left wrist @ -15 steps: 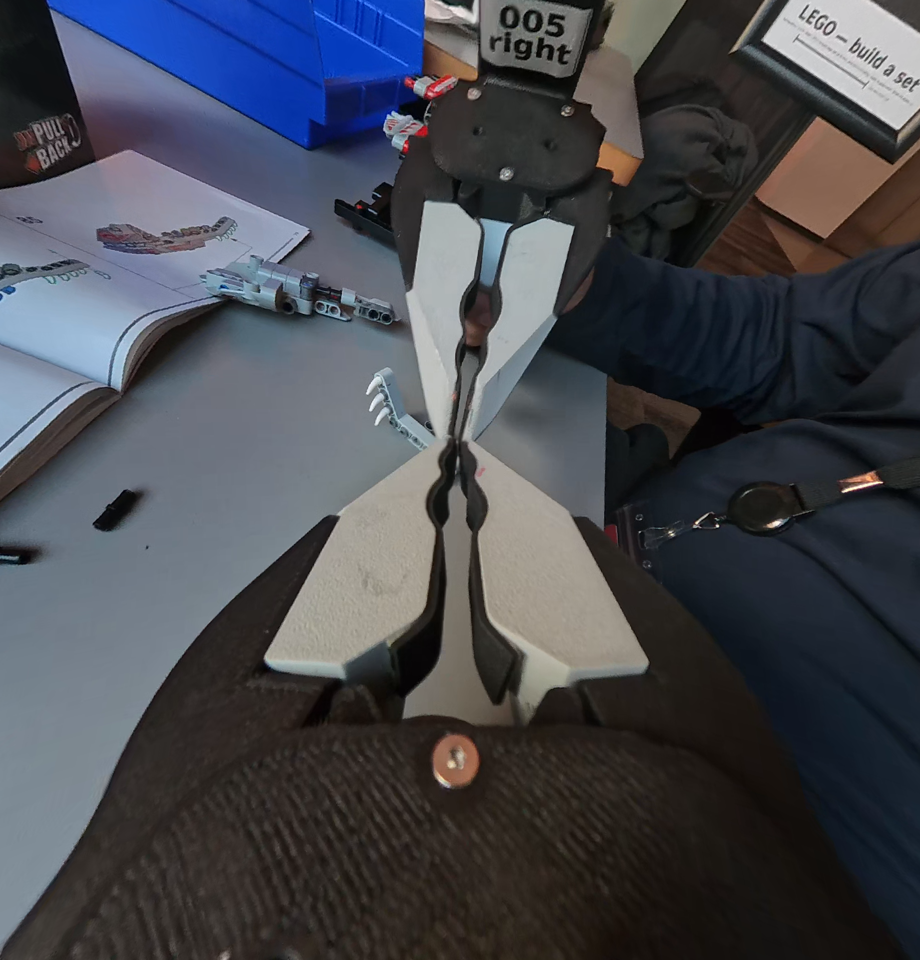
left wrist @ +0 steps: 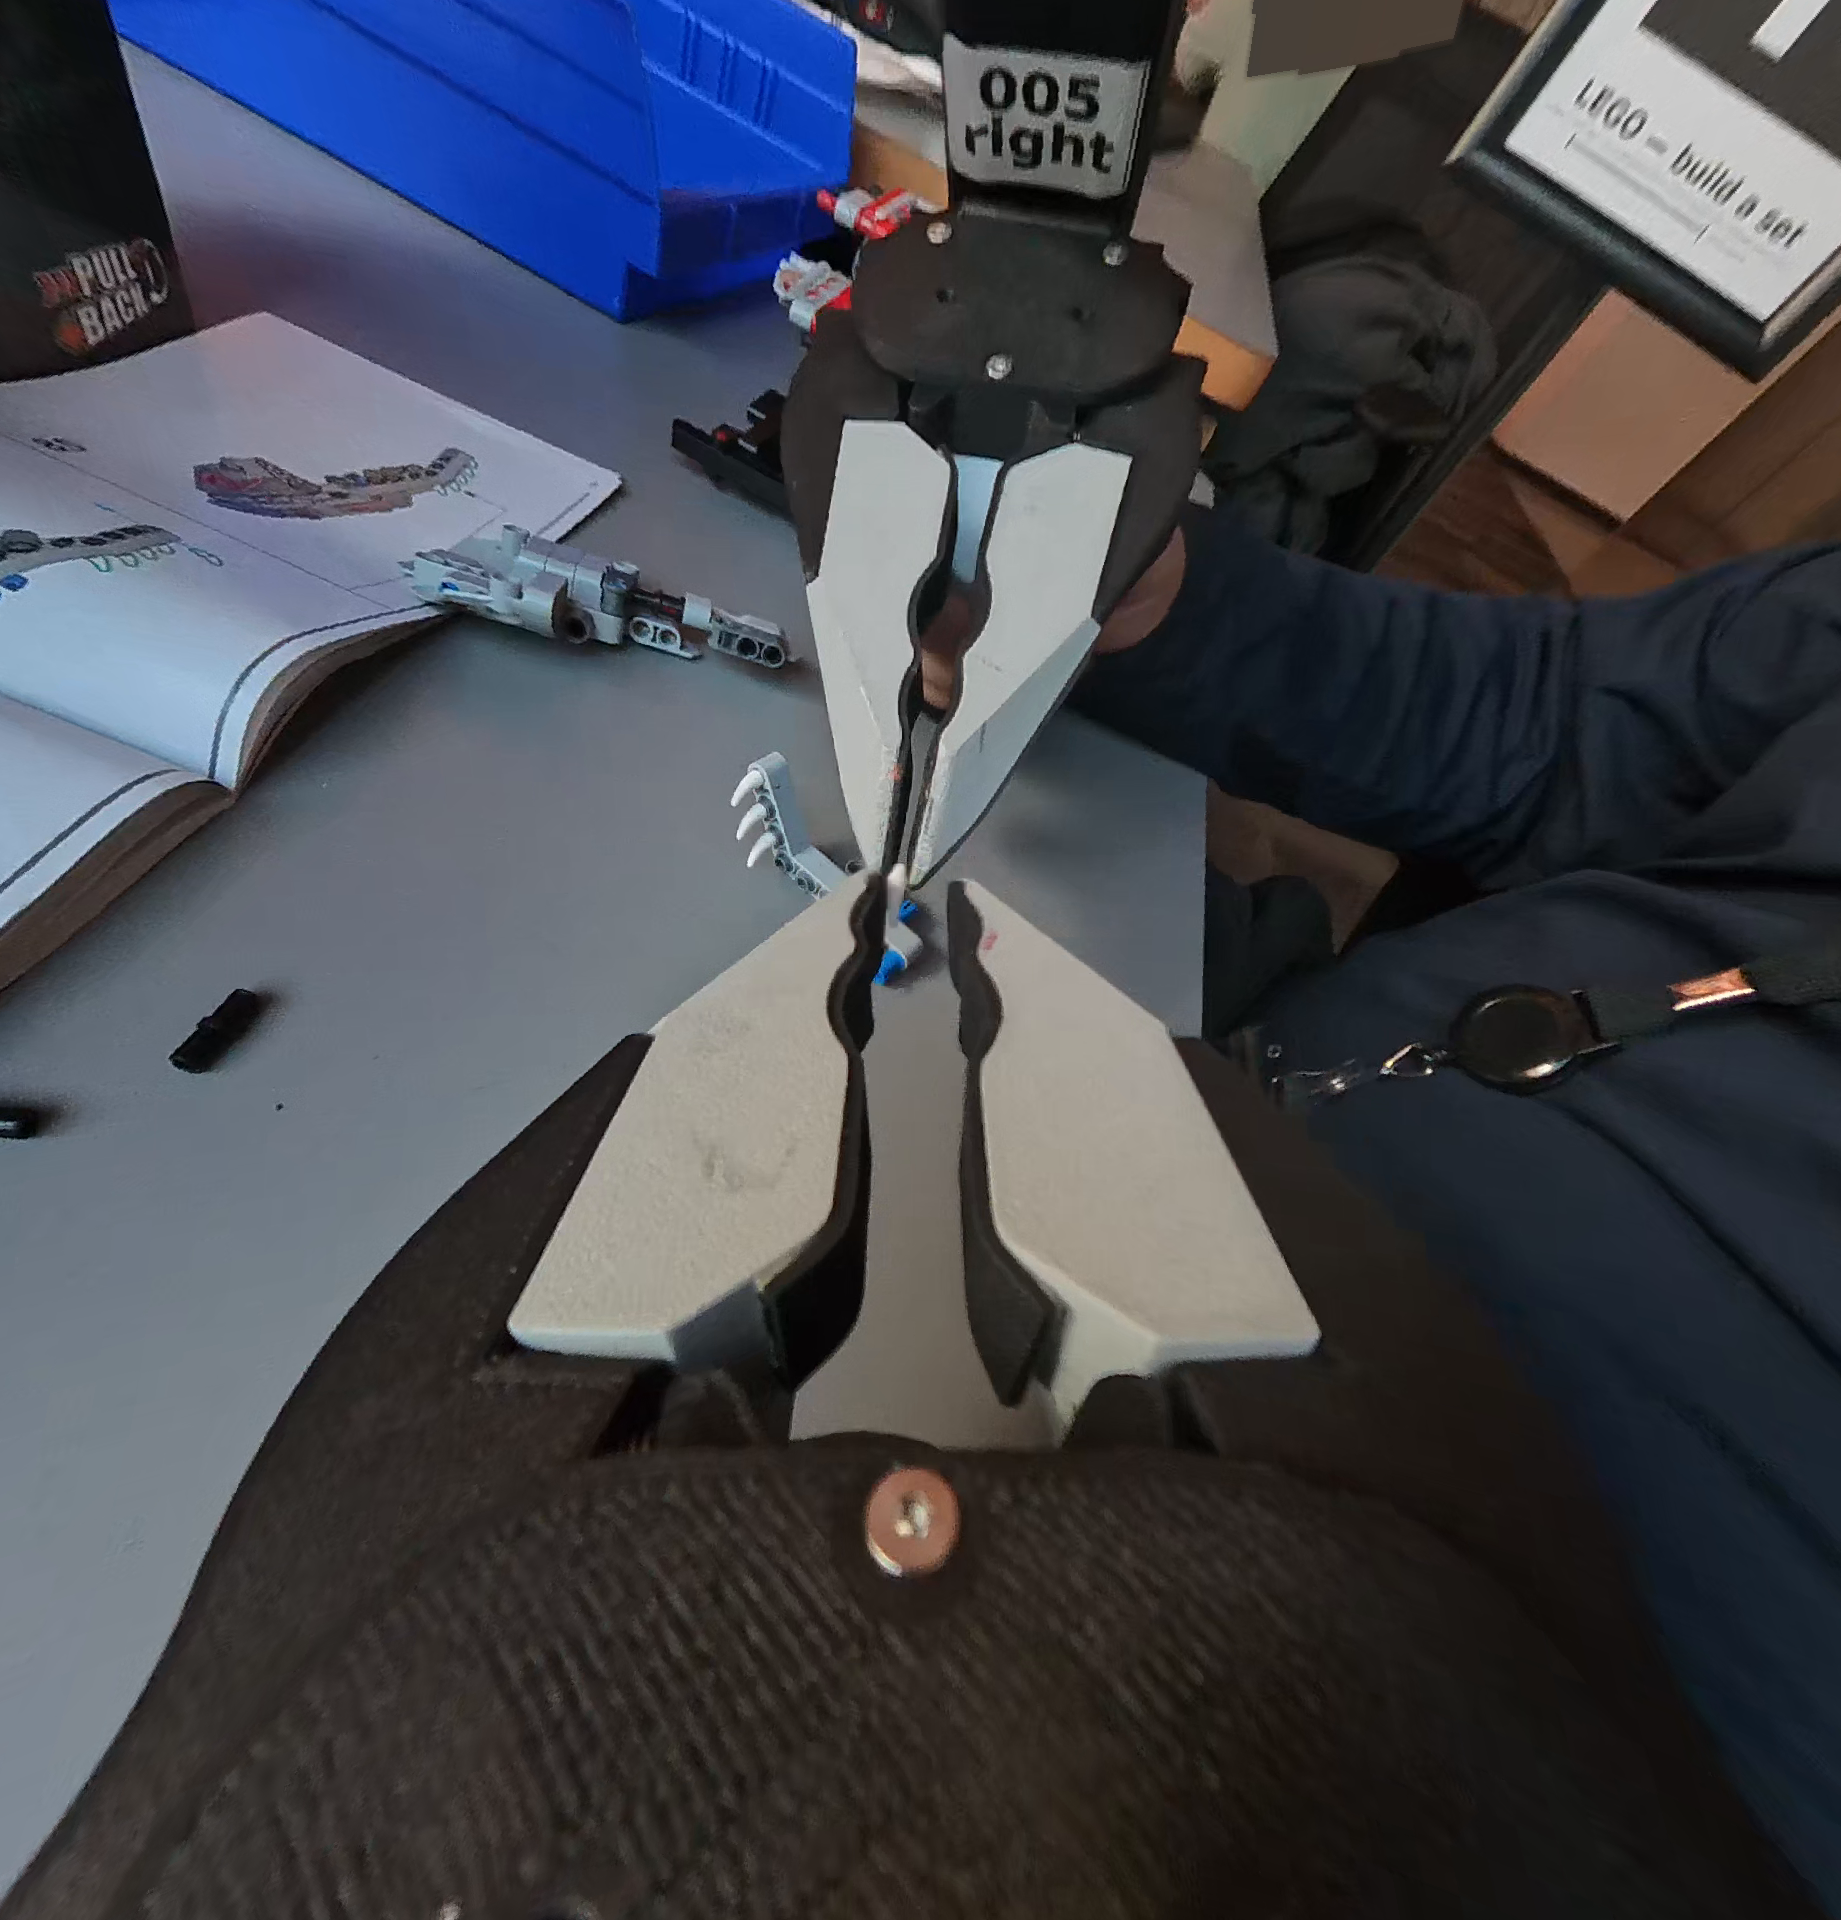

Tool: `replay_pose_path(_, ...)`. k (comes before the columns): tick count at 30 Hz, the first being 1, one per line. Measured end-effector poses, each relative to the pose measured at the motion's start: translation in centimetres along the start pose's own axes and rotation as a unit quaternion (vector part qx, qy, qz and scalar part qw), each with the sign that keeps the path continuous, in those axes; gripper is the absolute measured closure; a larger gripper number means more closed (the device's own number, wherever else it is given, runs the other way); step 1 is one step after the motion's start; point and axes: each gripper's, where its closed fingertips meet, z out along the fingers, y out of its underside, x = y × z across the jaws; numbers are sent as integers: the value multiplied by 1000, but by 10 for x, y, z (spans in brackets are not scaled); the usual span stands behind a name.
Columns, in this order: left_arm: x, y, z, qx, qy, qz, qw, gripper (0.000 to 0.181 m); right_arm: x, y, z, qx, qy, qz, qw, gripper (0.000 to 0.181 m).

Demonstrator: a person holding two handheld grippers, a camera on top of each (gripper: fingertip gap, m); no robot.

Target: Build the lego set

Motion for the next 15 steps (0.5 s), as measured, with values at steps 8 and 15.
replay_pose_path(8,-2,-1,-1,6,-12,1,1000,181,-2,-1,-1,1,-3,-8,1000,181)
replay_pose_path(15,-2,1,1,-5,-8,-1,1000,181,-3,-2,-2,6,-1,-13,1000,181)
